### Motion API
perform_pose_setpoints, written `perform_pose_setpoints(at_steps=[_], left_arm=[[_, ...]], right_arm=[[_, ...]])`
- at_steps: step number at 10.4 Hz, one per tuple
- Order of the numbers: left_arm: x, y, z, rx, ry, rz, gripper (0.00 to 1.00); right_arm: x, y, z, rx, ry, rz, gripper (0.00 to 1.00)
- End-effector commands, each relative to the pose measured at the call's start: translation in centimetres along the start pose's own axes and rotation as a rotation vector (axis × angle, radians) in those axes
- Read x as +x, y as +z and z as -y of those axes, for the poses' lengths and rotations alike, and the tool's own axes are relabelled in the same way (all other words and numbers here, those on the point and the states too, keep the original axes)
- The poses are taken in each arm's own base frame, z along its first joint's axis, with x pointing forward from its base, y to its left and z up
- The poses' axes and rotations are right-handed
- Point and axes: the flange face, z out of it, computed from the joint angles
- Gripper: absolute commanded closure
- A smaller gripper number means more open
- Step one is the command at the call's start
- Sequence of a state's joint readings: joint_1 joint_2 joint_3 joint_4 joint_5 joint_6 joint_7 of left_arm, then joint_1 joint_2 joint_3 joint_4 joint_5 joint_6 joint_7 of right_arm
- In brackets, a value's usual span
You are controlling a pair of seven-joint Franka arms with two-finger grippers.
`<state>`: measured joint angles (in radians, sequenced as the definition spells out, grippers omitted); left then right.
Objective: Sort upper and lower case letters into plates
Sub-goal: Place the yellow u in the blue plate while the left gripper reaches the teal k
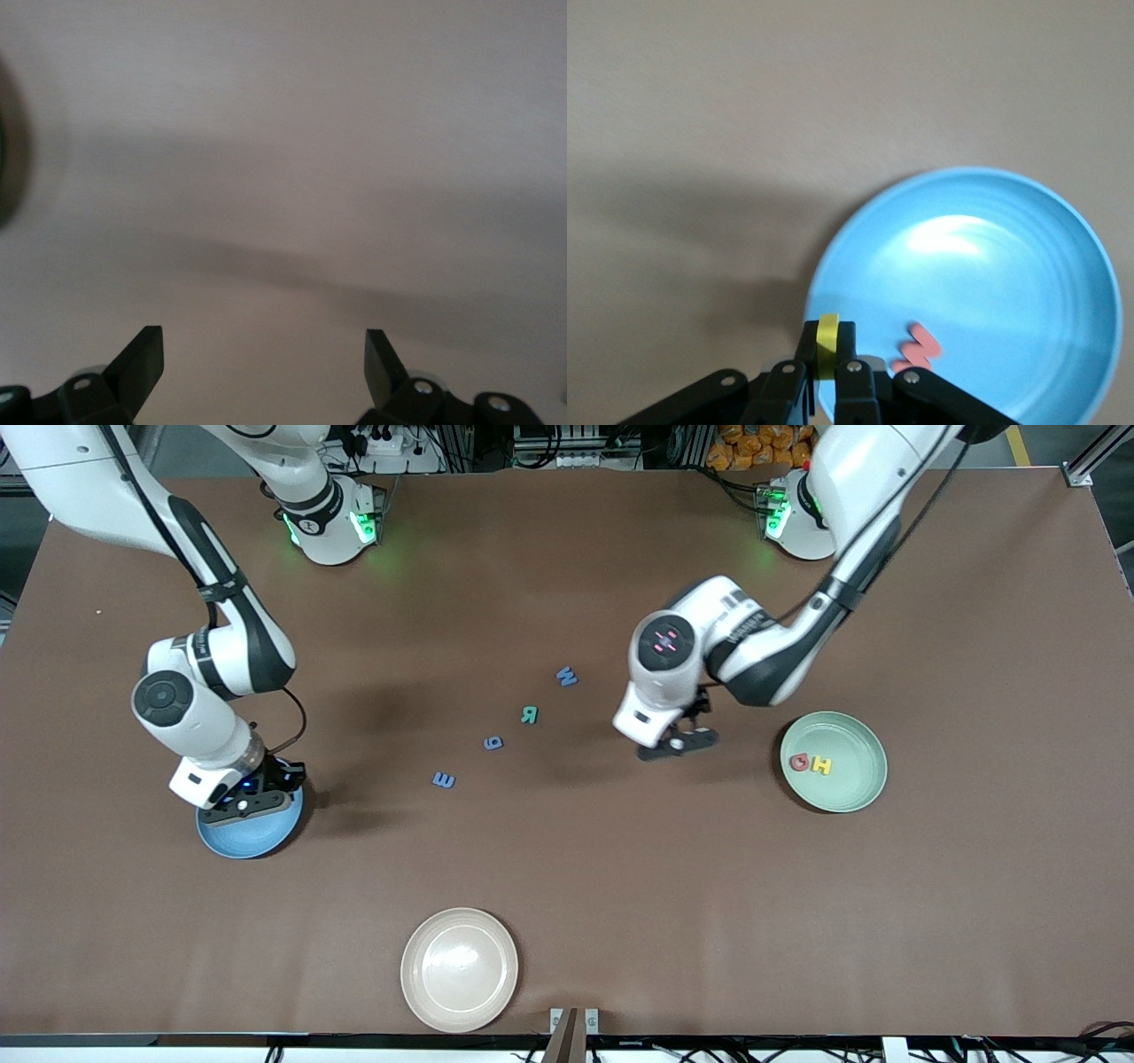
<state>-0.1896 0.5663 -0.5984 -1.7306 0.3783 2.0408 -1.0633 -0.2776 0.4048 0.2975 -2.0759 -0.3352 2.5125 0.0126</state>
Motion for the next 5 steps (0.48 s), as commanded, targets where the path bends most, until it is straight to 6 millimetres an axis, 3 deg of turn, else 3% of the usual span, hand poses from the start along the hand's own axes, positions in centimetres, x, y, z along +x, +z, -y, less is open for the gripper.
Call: perform_pose_setpoints(at_steps=[1,2,3,4,5], left_arm=[[-0.1,0.3,-3.5,-0.013,0.113,-0.011,0.0],[-0.7,0.3,-5.0,-0.028,0.171,-0.018,0.0],[-1.5,0.1,-6.7,-0.048,0.243,-0.024,0.0],[-2.1,-0.2,-8.3,-0.071,0.269,-0.036,0.0],[-2.0,0.0,-9.3,-0.101,0.275,-0.043,0.0]], right_arm=[[-1.2,-0.1,-3.3,-0.054,0.021,0.021,1.0],[-1.5,0.1,-3.7,-0.058,0.031,0.032,0.66],[-1.7,0.3,-3.9,-0.056,0.037,0.036,0.06],[-1.8,0.5,-4.6,-0.055,0.042,0.039,0.0],[-1.8,0.7,-4.4,-0.053,0.038,0.041,0.0]])
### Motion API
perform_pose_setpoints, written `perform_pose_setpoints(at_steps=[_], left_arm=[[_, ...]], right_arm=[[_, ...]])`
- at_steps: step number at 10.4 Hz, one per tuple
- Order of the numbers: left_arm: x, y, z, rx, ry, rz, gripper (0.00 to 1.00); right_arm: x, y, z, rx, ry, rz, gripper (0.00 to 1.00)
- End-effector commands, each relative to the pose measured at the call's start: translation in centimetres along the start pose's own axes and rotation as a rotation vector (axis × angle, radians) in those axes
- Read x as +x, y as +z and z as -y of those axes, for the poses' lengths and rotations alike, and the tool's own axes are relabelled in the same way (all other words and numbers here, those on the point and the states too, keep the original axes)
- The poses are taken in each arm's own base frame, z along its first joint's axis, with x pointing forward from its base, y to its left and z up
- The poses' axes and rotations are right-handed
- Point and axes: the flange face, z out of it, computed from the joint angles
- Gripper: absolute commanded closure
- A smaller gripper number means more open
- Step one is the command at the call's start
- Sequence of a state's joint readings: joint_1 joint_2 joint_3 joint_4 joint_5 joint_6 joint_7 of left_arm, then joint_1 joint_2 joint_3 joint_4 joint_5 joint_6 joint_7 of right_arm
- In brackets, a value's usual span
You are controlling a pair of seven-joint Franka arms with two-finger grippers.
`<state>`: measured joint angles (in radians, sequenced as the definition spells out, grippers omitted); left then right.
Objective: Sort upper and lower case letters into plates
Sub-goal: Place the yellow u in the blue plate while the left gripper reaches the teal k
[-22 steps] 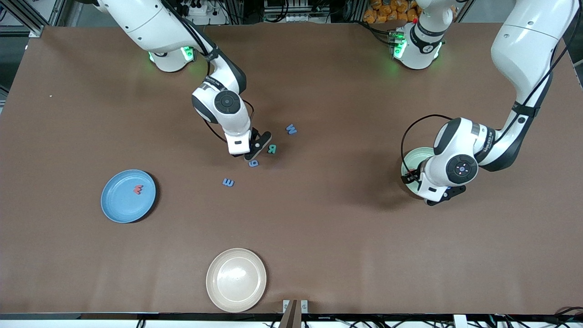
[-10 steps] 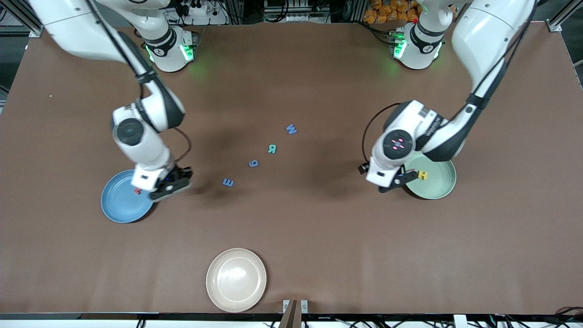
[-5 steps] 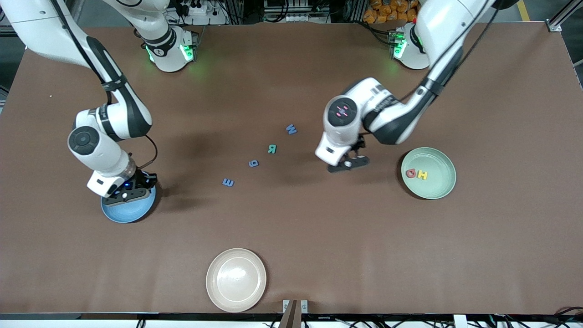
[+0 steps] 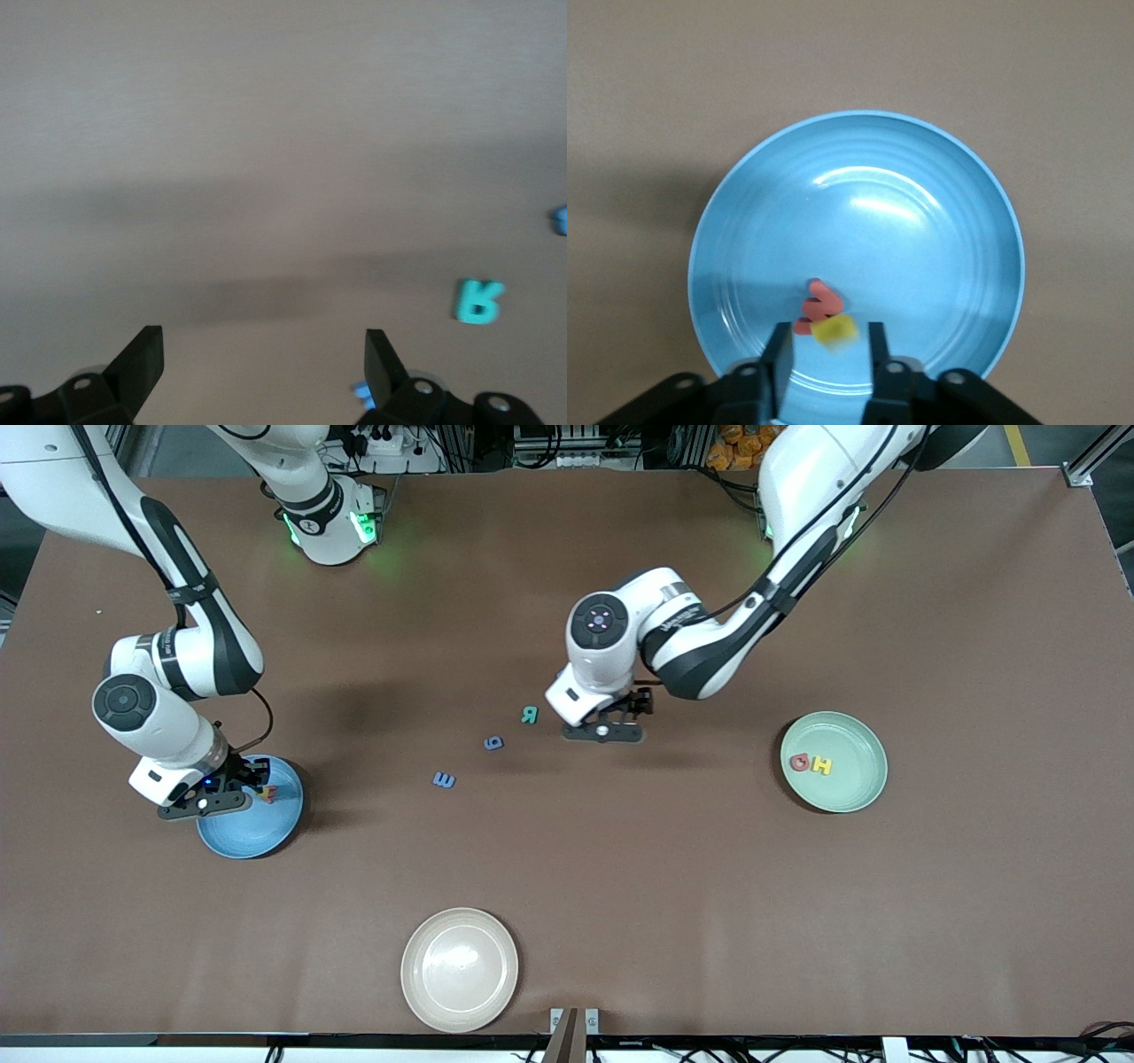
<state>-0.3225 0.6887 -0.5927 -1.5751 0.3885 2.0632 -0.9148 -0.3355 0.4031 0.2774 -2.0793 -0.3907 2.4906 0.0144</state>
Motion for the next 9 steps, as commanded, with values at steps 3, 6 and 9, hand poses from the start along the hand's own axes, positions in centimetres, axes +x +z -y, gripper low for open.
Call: perform_pose_setpoints(at_steps=[3,6,9], left_arm=[[-0.2,1.9,-4.8,-0.076,0.1,-0.081,0.0],[-1.5,4.7,-7.4,-0.042,0.178,-0.142,0.0],[-1.8,6.0,-8.8,-0.056,0.165,-0.133,0.0]], right_arm=[[-0.3,0.3,-0.5,-0.011,0.004,0.008,0.0],[-0.9,0.2,-1.8,-0.015,0.01,0.01,0.0],[-1.0,0.3,-1.9,-0.012,0.005,0.014,0.0]])
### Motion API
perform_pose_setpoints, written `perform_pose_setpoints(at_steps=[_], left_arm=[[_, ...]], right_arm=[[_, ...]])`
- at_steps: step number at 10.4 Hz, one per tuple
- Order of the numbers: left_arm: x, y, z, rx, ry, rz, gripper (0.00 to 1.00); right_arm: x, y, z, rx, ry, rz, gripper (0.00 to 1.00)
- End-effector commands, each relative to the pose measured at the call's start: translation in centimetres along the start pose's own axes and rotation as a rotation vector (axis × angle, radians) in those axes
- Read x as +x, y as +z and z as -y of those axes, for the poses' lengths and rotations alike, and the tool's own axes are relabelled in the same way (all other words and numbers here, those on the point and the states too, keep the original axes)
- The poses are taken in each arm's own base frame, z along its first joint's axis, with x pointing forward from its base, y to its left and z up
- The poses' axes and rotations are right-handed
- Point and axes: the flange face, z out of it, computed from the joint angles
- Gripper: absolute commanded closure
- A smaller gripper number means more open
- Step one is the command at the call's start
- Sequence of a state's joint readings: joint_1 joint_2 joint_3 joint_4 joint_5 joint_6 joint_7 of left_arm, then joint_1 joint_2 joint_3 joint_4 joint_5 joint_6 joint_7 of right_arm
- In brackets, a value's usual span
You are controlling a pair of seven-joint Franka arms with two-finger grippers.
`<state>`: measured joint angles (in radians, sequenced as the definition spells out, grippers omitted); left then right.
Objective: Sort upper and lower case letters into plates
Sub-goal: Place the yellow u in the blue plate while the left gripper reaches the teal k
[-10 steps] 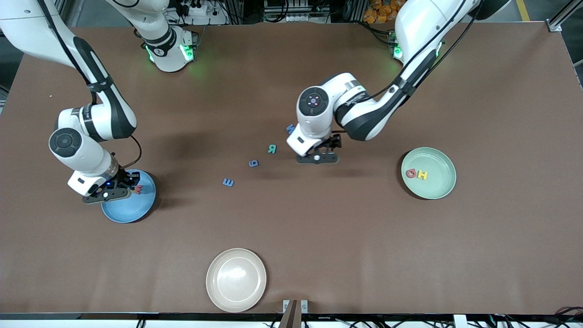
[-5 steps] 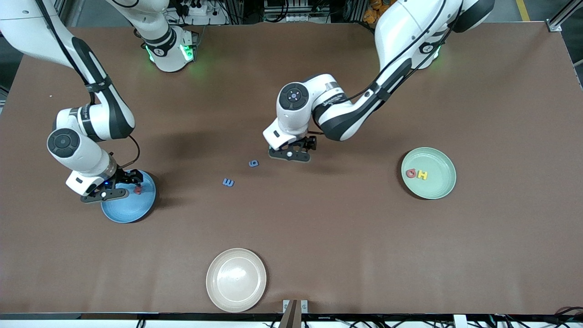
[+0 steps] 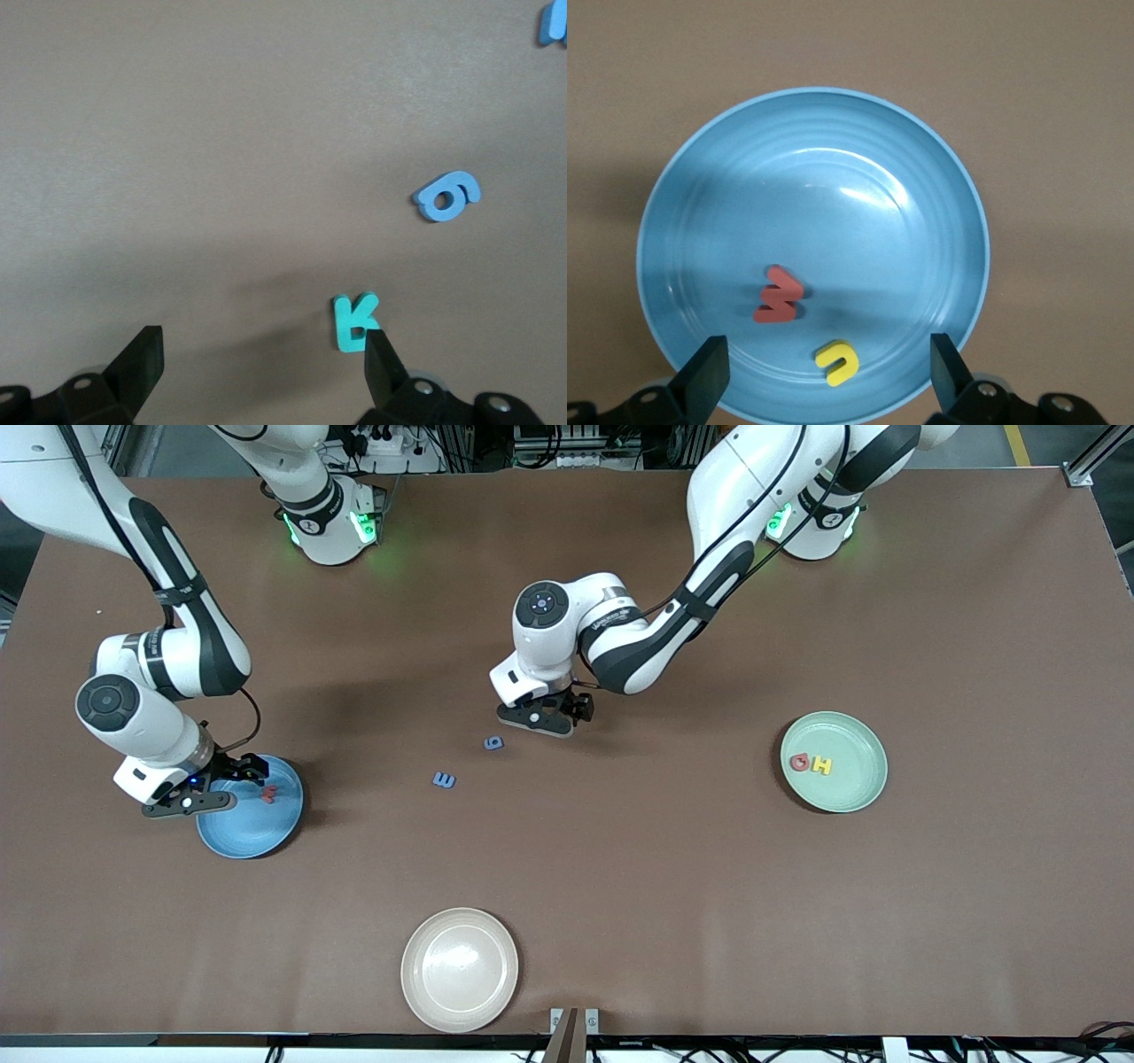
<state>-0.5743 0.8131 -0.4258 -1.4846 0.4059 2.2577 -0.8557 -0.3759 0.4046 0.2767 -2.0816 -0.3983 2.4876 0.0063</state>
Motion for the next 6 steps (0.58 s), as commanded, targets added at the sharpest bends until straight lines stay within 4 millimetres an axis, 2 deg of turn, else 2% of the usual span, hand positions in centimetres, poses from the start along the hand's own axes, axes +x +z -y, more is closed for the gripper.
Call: perform_pose_setpoints(at_steps=[1,3,4,6], left_arm=[[0.8,0.7,-0.8,-0.007,-0.005,-0.02,0.0],[0.4,1.4,-1.7,-0.014,-0.005,-0.014,0.0],[0.2,1.9,-2.7,-0.02,-0.021,-0.016,0.0],[0.0,2.8,-3.0,-0.005,-0.032,-0.019,0.0]], right_arm=[[-0.1,-0.3,0.7,-0.005,-0.024,0.01,0.0],[0.1,-0.8,1.7,0.001,-0.031,0.016,0.0],[0.0,-1.7,1.8,-0.008,-0.034,0.032,0.0],[-0.3,-4.3,2.1,-0.011,-0.018,0.066,0.0]])
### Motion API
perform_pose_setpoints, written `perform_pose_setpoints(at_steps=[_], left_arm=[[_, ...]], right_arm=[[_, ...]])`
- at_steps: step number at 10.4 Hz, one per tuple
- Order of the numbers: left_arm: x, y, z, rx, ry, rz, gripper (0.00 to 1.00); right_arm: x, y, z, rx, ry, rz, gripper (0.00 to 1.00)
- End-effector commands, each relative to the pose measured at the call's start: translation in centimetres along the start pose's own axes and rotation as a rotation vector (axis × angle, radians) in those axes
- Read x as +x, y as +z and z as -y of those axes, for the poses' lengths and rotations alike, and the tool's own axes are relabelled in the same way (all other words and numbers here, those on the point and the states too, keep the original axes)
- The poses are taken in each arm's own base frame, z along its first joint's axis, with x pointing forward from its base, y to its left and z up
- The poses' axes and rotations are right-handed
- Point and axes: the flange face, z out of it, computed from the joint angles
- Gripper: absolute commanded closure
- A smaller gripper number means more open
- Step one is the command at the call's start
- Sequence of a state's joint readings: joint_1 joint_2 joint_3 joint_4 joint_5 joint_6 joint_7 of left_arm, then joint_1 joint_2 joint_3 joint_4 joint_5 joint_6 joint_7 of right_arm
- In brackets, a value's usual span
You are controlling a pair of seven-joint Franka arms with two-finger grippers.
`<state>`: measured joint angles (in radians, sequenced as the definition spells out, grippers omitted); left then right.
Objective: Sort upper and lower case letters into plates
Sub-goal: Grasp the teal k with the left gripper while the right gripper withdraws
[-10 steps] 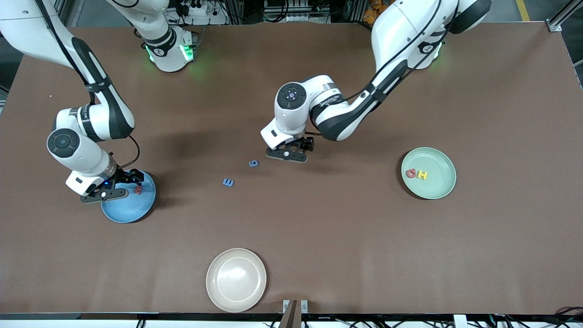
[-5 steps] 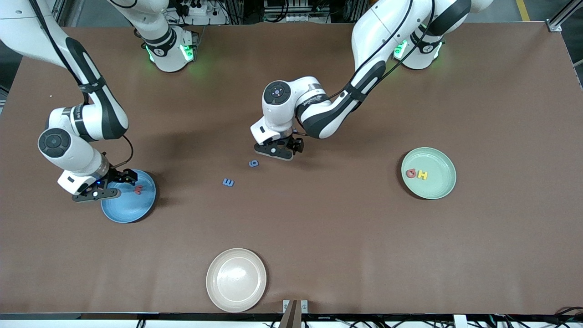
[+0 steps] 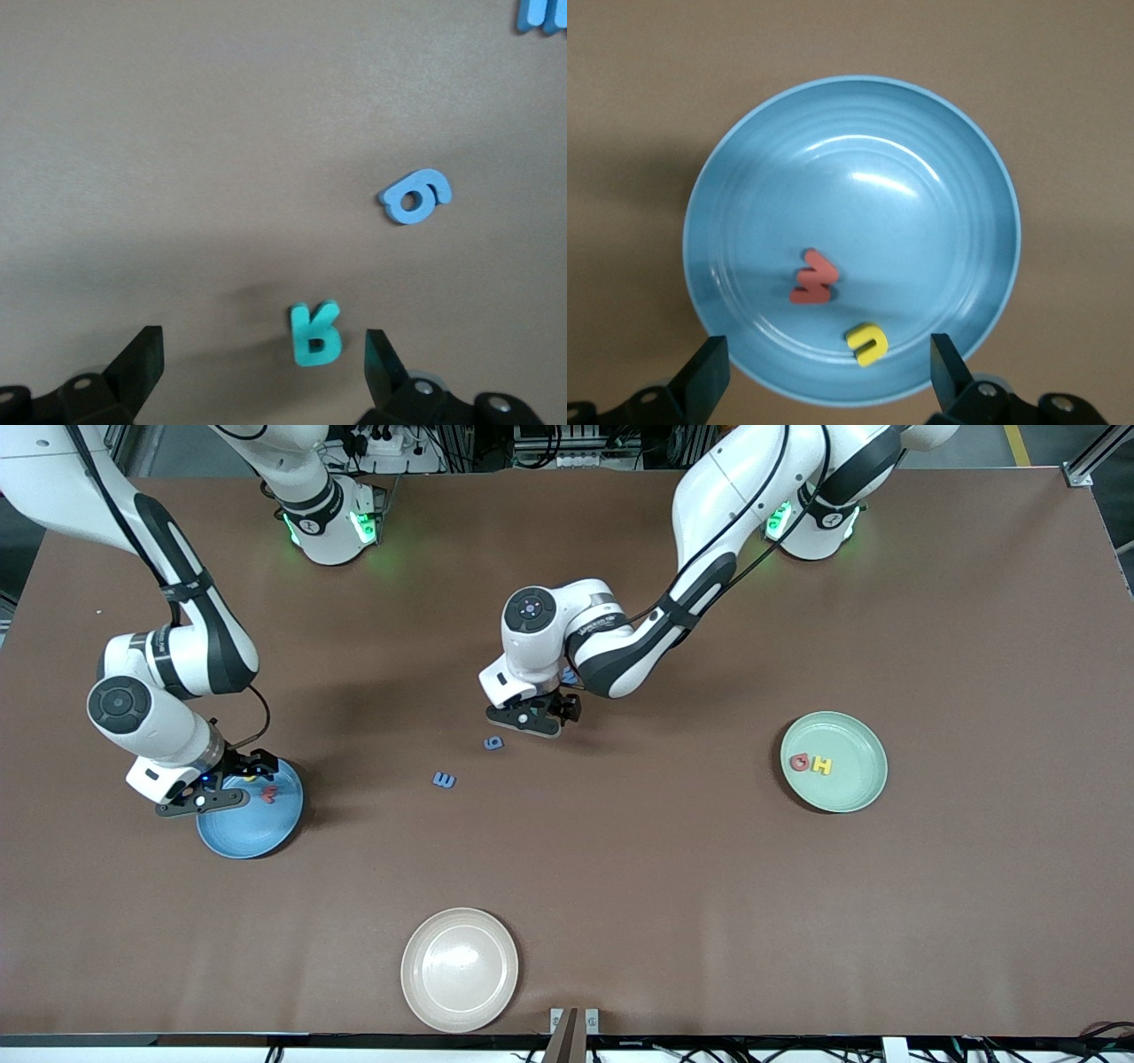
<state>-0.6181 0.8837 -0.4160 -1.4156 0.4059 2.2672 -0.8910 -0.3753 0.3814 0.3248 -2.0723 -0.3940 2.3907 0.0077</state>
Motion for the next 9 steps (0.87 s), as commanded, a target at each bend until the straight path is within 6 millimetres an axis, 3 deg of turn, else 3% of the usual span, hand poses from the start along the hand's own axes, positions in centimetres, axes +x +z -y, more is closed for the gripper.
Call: perform_pose_setpoints(at_steps=[1,6,9], left_arm=[[0.1,1.1,-1.1,0.017,-0.009,-0.026,0.0],[0.0,2.4,-1.5,0.022,-0.017,-0.024,0.0],[-0.1,2.6,-1.6,0.027,-0.022,-0.024,0.13]], right_arm=[[-0.9,-4.1,0.0,0.0,0.038,0.025,0.0],[-1.2,-5.8,0.0,0.023,0.049,0.034,0.0],[-1.4,-6.6,0.2,0.055,0.082,0.033,0.0]])
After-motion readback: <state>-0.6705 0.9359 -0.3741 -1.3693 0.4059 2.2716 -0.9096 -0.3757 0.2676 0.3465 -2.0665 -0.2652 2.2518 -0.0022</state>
